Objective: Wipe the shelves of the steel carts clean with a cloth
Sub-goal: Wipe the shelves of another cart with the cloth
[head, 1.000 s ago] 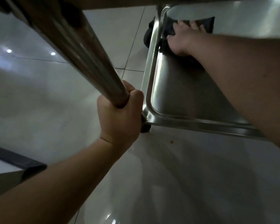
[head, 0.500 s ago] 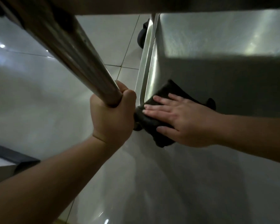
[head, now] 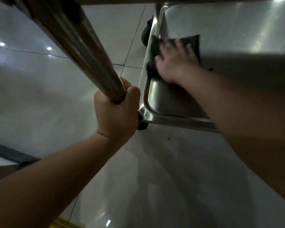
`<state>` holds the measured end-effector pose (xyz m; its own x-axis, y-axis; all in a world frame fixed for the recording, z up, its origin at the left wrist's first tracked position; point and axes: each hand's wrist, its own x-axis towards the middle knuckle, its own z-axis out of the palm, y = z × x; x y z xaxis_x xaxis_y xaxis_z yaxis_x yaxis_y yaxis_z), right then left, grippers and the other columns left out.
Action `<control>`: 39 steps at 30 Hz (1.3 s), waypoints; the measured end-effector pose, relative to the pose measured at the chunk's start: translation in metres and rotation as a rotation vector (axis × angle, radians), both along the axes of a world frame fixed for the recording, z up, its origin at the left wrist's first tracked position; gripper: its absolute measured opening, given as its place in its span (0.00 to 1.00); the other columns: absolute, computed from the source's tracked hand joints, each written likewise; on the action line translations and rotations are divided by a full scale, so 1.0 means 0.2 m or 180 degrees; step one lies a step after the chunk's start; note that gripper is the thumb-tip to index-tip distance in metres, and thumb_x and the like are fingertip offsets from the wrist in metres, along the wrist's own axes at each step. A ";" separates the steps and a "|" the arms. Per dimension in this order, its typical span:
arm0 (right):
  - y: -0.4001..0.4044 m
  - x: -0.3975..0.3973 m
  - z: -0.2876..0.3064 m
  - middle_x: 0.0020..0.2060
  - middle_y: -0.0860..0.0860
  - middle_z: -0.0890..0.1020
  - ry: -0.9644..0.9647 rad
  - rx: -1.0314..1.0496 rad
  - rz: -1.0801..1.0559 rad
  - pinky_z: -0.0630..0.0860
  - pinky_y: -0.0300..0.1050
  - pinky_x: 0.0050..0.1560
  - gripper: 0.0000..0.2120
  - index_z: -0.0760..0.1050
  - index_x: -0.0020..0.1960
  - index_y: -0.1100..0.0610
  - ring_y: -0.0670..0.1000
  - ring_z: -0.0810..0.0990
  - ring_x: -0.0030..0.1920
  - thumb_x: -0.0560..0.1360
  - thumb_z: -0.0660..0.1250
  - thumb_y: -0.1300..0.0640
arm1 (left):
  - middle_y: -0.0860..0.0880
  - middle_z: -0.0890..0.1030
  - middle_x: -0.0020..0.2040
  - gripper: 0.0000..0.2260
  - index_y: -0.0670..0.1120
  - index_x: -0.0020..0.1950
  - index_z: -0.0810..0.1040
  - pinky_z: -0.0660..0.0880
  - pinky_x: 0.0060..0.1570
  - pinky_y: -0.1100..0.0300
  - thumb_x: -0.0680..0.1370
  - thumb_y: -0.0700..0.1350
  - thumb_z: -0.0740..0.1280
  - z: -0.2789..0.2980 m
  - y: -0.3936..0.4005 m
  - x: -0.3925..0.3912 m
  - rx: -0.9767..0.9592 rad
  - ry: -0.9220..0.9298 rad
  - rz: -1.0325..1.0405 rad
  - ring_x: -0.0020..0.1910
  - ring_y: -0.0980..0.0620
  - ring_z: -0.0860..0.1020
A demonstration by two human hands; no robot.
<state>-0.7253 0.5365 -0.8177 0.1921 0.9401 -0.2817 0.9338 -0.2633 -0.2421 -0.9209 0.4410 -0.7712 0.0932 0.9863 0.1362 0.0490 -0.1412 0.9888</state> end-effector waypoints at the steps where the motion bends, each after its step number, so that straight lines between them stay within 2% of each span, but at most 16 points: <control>1: -0.05 -0.10 0.01 0.84 0.43 0.45 0.0097 0.0043 0.0196 0.40 0.60 0.81 0.31 0.44 0.85 0.47 0.53 0.41 0.83 0.84 0.42 0.40 | 0.55 0.72 0.28 0.12 0.57 0.31 0.76 0.69 0.34 0.51 0.72 0.43 0.67 0.00 0.00 0.00 0.0002 0.0007 -0.0009 0.28 0.46 0.69; 6: -0.38 -0.30 0.03 0.83 0.40 0.46 0.0551 0.0166 0.1069 0.37 0.56 0.81 0.30 0.48 0.84 0.42 0.47 0.39 0.83 0.83 0.44 0.41 | 0.53 0.74 0.28 0.11 0.55 0.31 0.76 0.71 0.34 0.50 0.73 0.42 0.67 0.00 0.00 -0.01 0.0065 0.0068 0.0010 0.30 0.44 0.71; 10: -0.56 -0.18 0.02 0.83 0.39 0.46 0.0377 0.0255 0.1162 0.37 0.53 0.81 0.29 0.47 0.84 0.42 0.44 0.40 0.82 0.84 0.44 0.39 | 0.53 0.74 0.29 0.11 0.54 0.32 0.76 0.73 0.35 0.53 0.73 0.42 0.67 0.03 -0.01 -0.01 0.0059 0.0080 -0.0017 0.30 0.47 0.73; 13: -0.70 0.02 0.03 0.83 0.39 0.49 0.0207 0.0259 0.1069 0.40 0.52 0.81 0.31 0.50 0.84 0.42 0.44 0.44 0.83 0.81 0.43 0.37 | 0.54 0.74 0.28 0.10 0.55 0.31 0.76 0.75 0.33 0.55 0.71 0.43 0.66 0.04 -0.03 0.01 -0.0025 0.0066 0.0065 0.29 0.50 0.73; 18: -0.97 0.57 0.00 0.82 0.45 0.59 -0.0199 0.0442 0.0211 0.51 0.56 0.80 0.37 0.60 0.83 0.48 0.52 0.56 0.82 0.78 0.41 0.36 | 0.53 0.75 0.29 0.09 0.54 0.33 0.75 0.77 0.36 0.56 0.71 0.41 0.67 0.04 -0.03 0.00 -0.0201 0.0064 0.0176 0.30 0.52 0.75; 22: -1.07 1.02 -0.02 0.84 0.47 0.54 -0.0347 0.0162 -0.1183 0.49 0.62 0.81 0.36 0.54 0.84 0.49 0.55 0.51 0.83 0.79 0.40 0.36 | 0.52 0.76 0.27 0.08 0.54 0.31 0.76 0.77 0.39 0.50 0.69 0.43 0.66 0.04 -0.03 0.03 -0.0168 0.0170 0.0441 0.29 0.49 0.76; 25: -1.01 0.94 -0.01 0.84 0.48 0.52 -0.0239 0.0096 -0.1919 0.47 0.64 0.80 0.35 0.51 0.84 0.50 0.57 0.48 0.83 0.80 0.41 0.39 | 0.52 0.77 0.27 0.02 0.51 0.36 0.76 0.79 0.40 0.51 0.68 0.45 0.66 0.04 -0.03 0.05 -0.0162 0.0250 0.0610 0.30 0.49 0.78; 27: -0.95 0.72 -0.01 0.84 0.49 0.52 -0.0163 0.0194 -0.1612 0.47 0.63 0.80 0.33 0.53 0.84 0.51 0.58 0.49 0.83 0.81 0.43 0.40 | 0.52 0.78 0.28 0.02 0.49 0.38 0.76 0.80 0.40 0.56 0.68 0.47 0.66 0.04 -0.03 0.05 -0.0147 0.0349 0.0653 0.31 0.50 0.80; 30: -0.90 0.33 0.01 0.84 0.47 0.51 -0.0041 0.0310 -0.0370 0.45 0.60 0.81 0.32 0.52 0.84 0.49 0.55 0.48 0.83 0.83 0.45 0.40 | 0.52 0.80 0.29 0.04 0.50 0.39 0.77 0.80 0.38 0.62 0.67 0.50 0.66 0.04 -0.03 0.06 -0.0194 0.0515 0.0725 0.34 0.52 0.82; 32: -0.87 0.17 0.02 0.84 0.44 0.48 0.0111 0.0258 0.0183 0.41 0.57 0.81 0.31 0.50 0.84 0.46 0.51 0.44 0.83 0.83 0.45 0.39 | 0.51 0.82 0.32 0.06 0.51 0.39 0.78 0.79 0.37 0.64 0.66 0.52 0.66 0.05 -0.04 0.05 -0.0280 0.0665 0.0821 0.36 0.53 0.84; 36: -0.85 0.20 0.01 0.84 0.42 0.46 0.0216 0.0223 0.0627 0.39 0.56 0.81 0.31 0.46 0.85 0.44 0.49 0.41 0.83 0.84 0.44 0.38 | 0.54 0.85 0.38 0.11 0.52 0.44 0.80 0.77 0.42 0.62 0.68 0.56 0.66 0.06 -0.06 0.03 -0.0416 0.1104 0.0849 0.39 0.59 0.84; 38: -0.91 0.28 0.01 0.83 0.41 0.46 0.0172 0.0255 0.0754 0.40 0.56 0.82 0.31 0.46 0.84 0.44 0.48 0.41 0.83 0.83 0.43 0.37 | 0.55 0.85 0.40 0.14 0.51 0.47 0.81 0.75 0.38 0.65 0.69 0.59 0.67 0.04 -0.07 0.02 -0.0611 0.1335 0.0891 0.41 0.61 0.83; 39: -0.95 0.34 0.00 0.83 0.41 0.46 0.0157 0.0272 0.0755 0.40 0.56 0.82 0.32 0.46 0.84 0.44 0.47 0.41 0.83 0.82 0.42 0.37 | 0.54 0.84 0.42 0.16 0.51 0.50 0.81 0.74 0.37 0.66 0.70 0.61 0.69 0.02 -0.08 0.01 -0.0767 0.1527 0.0916 0.44 0.59 0.83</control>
